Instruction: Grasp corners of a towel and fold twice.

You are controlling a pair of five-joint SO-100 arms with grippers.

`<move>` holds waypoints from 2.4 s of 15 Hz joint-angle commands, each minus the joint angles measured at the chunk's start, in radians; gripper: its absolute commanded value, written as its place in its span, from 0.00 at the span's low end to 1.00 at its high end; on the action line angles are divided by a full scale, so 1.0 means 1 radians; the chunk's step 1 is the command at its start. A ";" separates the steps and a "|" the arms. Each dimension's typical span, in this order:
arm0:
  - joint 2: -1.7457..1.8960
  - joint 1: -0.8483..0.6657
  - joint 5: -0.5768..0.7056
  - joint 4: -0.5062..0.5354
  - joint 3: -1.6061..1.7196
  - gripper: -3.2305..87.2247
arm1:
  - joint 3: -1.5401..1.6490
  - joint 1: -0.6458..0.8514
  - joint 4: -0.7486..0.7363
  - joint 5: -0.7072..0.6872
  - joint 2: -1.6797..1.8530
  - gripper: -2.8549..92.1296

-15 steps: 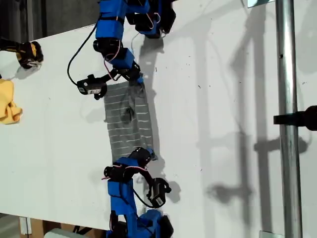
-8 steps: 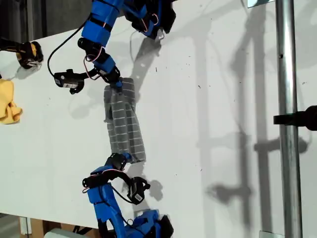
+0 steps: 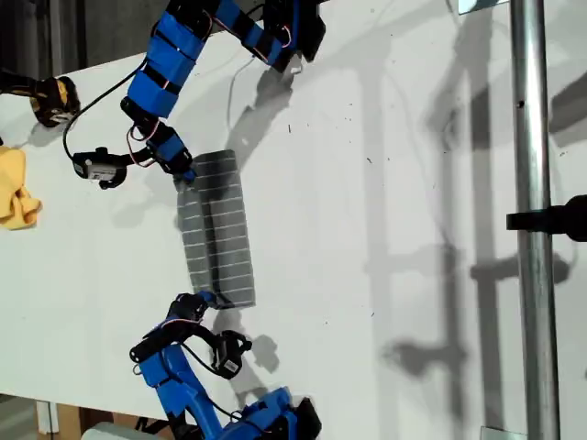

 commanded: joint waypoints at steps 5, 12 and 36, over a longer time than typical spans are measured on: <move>0.057 -0.101 0.137 -0.060 -0.123 0.02 | -0.244 0.137 -0.038 -0.049 -0.043 0.03; 0.037 -0.107 0.121 -0.100 -0.015 0.02 | -0.118 0.091 -0.060 -0.023 -0.054 0.03; -0.572 -0.074 -0.129 0.245 -0.500 0.22 | -0.087 0.156 0.163 0.117 -0.337 0.20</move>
